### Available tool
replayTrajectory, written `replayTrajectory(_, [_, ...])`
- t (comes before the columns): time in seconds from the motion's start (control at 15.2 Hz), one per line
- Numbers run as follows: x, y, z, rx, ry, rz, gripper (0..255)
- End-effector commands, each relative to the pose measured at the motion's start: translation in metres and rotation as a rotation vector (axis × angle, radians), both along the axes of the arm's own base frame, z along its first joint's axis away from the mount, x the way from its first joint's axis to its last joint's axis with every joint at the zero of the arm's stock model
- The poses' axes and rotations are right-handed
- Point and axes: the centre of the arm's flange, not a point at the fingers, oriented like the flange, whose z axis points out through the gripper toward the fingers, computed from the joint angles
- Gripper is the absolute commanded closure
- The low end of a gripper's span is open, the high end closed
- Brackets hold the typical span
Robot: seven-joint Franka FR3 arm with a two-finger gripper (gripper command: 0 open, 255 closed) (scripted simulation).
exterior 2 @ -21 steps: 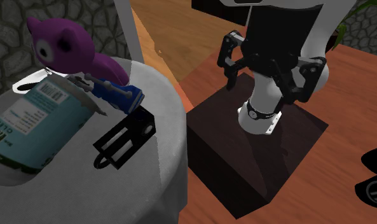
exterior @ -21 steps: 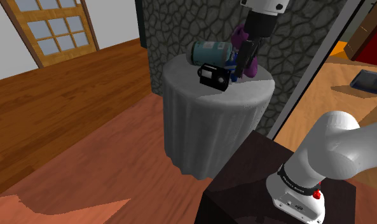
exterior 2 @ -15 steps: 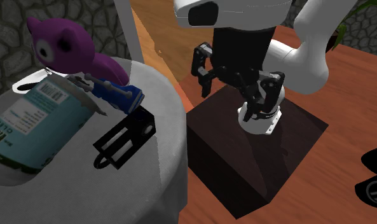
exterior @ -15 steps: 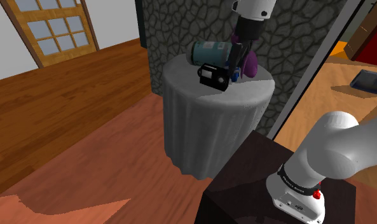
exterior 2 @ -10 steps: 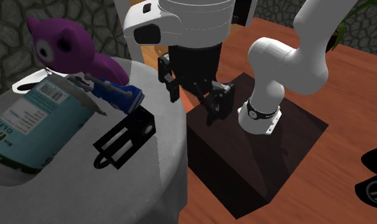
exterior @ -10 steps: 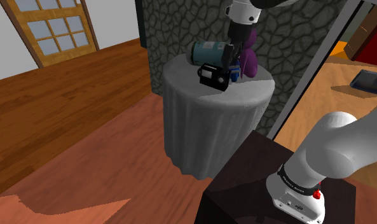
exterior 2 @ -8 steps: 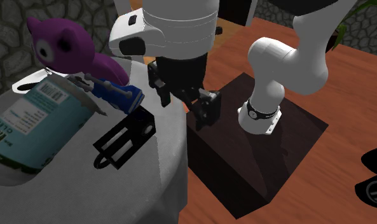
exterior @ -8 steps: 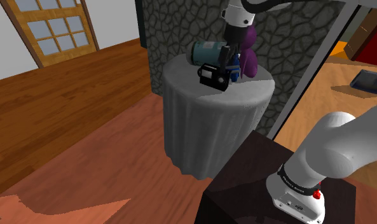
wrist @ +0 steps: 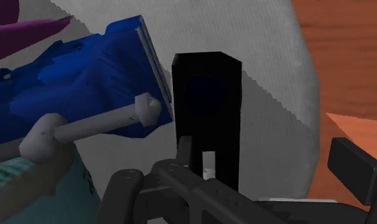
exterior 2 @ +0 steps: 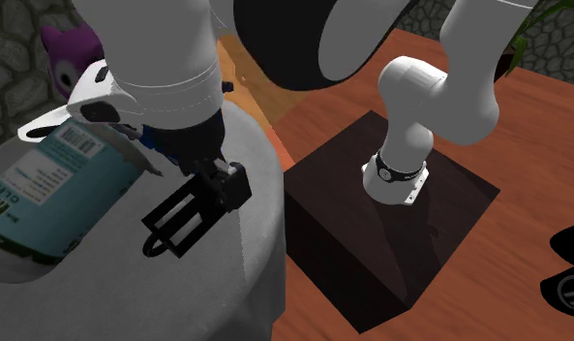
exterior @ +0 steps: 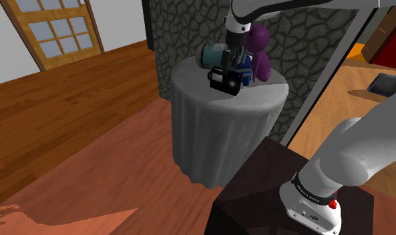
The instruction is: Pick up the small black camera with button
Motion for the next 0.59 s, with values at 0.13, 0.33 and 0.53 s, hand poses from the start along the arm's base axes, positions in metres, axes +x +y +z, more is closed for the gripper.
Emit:
replayTrajectory(0.13, [0.032,-0.027,-0.014,-0.022,0.002,0.003,0])
replayTrajectory(0.33, [0.032,-0.027,-0.030,-0.022,0.002,0.003,0])
replayTrajectory(0.53, [0.032,-0.027,-0.046,-0.022,0.002,0.003,0])
